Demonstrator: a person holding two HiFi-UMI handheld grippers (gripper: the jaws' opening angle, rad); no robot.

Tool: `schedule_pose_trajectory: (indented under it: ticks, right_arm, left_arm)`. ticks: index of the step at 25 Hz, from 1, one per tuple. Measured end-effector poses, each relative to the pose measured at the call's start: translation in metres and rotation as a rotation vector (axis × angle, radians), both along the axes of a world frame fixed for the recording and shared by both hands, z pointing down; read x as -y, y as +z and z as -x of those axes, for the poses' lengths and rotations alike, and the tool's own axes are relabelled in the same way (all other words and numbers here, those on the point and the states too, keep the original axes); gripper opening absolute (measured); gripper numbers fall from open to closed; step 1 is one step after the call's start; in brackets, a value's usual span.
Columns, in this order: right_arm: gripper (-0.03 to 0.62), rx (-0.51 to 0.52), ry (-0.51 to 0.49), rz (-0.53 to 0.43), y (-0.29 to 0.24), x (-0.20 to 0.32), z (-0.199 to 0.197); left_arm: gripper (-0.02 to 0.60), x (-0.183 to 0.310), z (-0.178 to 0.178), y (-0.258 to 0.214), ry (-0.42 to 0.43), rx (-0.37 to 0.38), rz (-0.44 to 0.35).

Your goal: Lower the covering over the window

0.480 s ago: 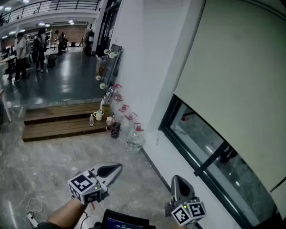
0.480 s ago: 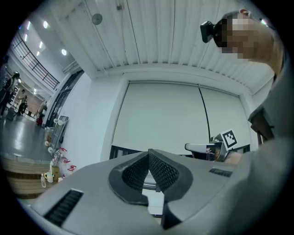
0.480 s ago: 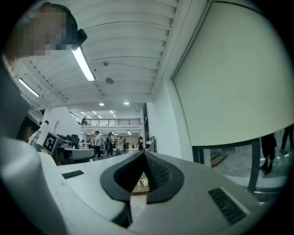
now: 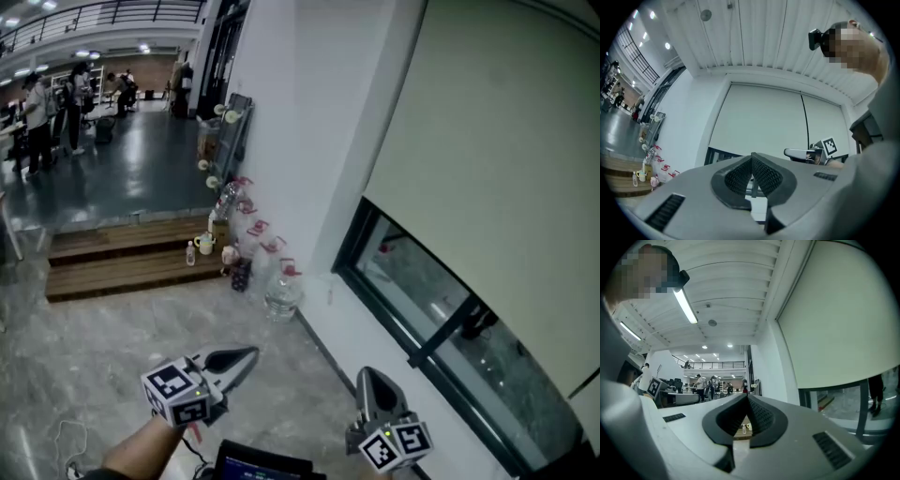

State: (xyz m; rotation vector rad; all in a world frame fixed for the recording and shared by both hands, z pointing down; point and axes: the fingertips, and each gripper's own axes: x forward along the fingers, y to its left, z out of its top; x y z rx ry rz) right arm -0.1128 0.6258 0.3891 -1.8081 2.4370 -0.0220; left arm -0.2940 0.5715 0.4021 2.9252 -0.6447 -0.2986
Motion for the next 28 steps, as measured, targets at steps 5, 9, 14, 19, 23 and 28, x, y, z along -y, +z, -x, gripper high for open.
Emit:
schedule_pose_trajectory:
  ticks: [5, 9, 14, 19, 23, 28]
  right_arm:
    - [0.002, 0.009, 0.003, -0.008, 0.001, 0.003, 0.001]
    - [0.002, 0.016, -0.003, -0.013, 0.001, 0.006, 0.007]
    - [0.002, 0.021, -0.010, -0.012, 0.001, 0.011, 0.014]
    - [0.003, 0.035, 0.028, -0.009, 0.009, 0.015, 0.017]
    - [0.002, 0.031, 0.034, 0.004, 0.008, 0.033, 0.011]
    - [0.003, 0.042, 0.014, -0.007, 0.009, 0.077, -0.017]
  left_arm:
    - [-0.003, 0.007, 0.000, -0.001, -0.022, -0.017, -0.008]
    - [-0.003, 0.007, 0.004, -0.001, 0.008, -0.033, -0.005]
    - [-0.003, 0.016, 0.006, 0.010, 0.030, -0.004, 0.022]
    - [-0.003, 0.021, 0.002, 0.013, 0.075, -0.002, 0.008]
    - [-0.003, 0.036, -0.008, 0.016, 0.086, 0.041, 0.013]
    - [-0.003, 0.076, -0.037, 0.014, 0.073, 0.056, 0.006]
